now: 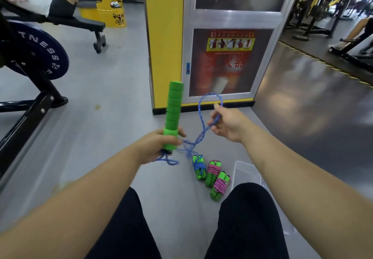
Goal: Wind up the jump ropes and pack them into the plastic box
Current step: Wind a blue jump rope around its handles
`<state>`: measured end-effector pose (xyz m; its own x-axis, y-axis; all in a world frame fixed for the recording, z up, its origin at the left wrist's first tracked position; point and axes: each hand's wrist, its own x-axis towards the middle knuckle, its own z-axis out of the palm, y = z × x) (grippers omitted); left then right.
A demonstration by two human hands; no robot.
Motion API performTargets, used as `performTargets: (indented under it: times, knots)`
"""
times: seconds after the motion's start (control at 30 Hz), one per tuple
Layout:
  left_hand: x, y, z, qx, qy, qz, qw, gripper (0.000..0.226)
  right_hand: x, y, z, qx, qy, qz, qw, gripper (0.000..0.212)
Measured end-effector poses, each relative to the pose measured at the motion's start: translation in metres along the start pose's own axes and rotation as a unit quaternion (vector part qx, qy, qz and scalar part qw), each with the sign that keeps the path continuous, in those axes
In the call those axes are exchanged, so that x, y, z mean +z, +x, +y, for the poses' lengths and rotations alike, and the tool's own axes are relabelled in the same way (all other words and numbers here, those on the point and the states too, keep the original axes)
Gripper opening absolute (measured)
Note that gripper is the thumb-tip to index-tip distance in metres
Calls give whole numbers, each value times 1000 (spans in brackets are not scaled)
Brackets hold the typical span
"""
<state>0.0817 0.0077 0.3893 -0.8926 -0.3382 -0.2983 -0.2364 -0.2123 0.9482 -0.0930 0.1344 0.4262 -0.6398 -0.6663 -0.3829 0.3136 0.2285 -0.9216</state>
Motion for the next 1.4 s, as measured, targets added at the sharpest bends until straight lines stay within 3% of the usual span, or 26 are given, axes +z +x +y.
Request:
performTargets:
  times: [0.13, 0.23, 0.33, 0.47, 0.57, 0.6, 0.7, 0.77, 0.83, 0.93, 0.97, 1.0, 1.07, 1.13, 1.17, 1.27, 1.4]
  knots:
    - [35, 12, 21, 26, 5, -115, 993, 22, 23, -11, -44, -70, 117, -58, 989, 40]
    - [33, 15, 28, 53, -15, -59, 997, 24, 10, -11, -46, -104, 187, -52, 975, 37]
    - [29, 15, 40, 93, -99, -29, 990, 27, -10, -8, -14, -74, 181, -46, 980, 22]
    - [33, 12, 55, 92, -132, -18, 987, 18, -9, 1, 69, 44, -29, -47, 998, 21]
    - [43, 11, 54, 62, -153, -3, 986, 17, 14, 8, 96, 20, -207, -118, 971, 55]
    - [45, 10, 54, 59, -176, -2, 983, 17, 23, 10, 97, -3, -227, -136, 964, 54]
    - [42, 7, 62, 69, -235, 9, 969, 17, 44, 14, 90, -30, -287, -169, 943, 22]
    - [30, 4, 68, 83, -255, 36, 963, 15, 40, 16, 88, -39, -343, -176, 922, 23]
    - [9, 1, 73, 91, -242, 90, 962, 12, 25, 17, 89, -29, -411, -199, 889, 23]
    - [-33, -2, 68, 89, -169, 194, 962, 7, -22, 19, 97, 6, -617, -168, 769, 25]
    - [-45, -3, 64, 82, -136, 224, 962, 11, -39, 19, 97, 35, -649, -139, 748, 26]
    - [-56, -3, 57, 69, -97, 250, 961, 15, -52, 18, 97, 62, -651, -108, 749, 29]
    - [-59, -5, 42, 29, -17, 267, 963, 19, -58, 14, 87, 72, -570, -58, 816, 39]
    - [-43, -1, 28, 0, 38, 233, 972, 27, -39, 14, 66, 36, -354, -17, 934, 41]
    - [-31, 2, 23, 0, 46, 201, 979, 27, -24, 13, 51, 15, -232, -7, 973, 40]
    - [9, 9, 22, 34, 30, 104, 994, 11, 20, 3, -6, -52, 5, -54, 997, 39]
    - [41, 14, 32, 79, -82, 2, 993, 24, 46, -14, -62, -100, 149, -105, 978, 39]
